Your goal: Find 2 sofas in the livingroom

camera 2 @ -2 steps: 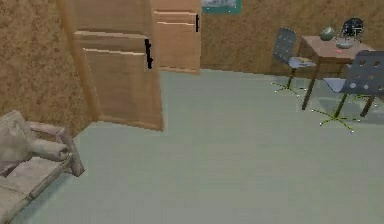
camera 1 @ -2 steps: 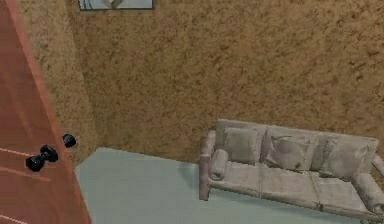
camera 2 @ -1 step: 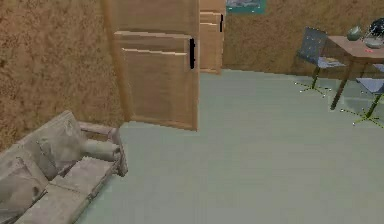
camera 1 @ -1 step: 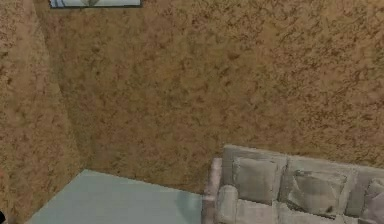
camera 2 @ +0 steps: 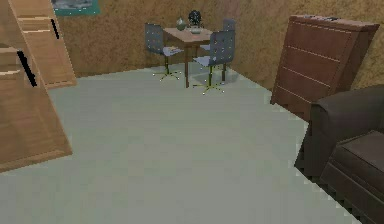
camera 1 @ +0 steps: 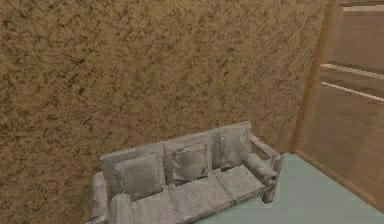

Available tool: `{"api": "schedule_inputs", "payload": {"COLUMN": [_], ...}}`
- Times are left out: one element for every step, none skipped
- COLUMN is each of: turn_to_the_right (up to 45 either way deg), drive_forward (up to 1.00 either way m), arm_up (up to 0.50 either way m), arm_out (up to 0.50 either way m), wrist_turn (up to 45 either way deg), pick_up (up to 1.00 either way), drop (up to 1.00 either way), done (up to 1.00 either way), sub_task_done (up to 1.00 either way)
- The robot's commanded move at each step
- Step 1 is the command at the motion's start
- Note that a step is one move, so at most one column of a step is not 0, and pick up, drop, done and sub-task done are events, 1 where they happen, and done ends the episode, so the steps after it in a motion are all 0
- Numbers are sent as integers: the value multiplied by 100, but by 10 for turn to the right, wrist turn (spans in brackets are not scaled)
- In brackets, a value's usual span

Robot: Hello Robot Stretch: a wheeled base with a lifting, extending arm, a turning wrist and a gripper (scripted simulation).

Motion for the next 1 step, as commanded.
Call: {"api": "schedule_inputs", "payload": {"turn_to_the_right": [0], "drive_forward": [0], "arm_up": [0], "arm_out": [0], "wrist_turn": [0], "pick_up": [0], "drop": [0], "done": [100], "sub_task_done": [0]}}
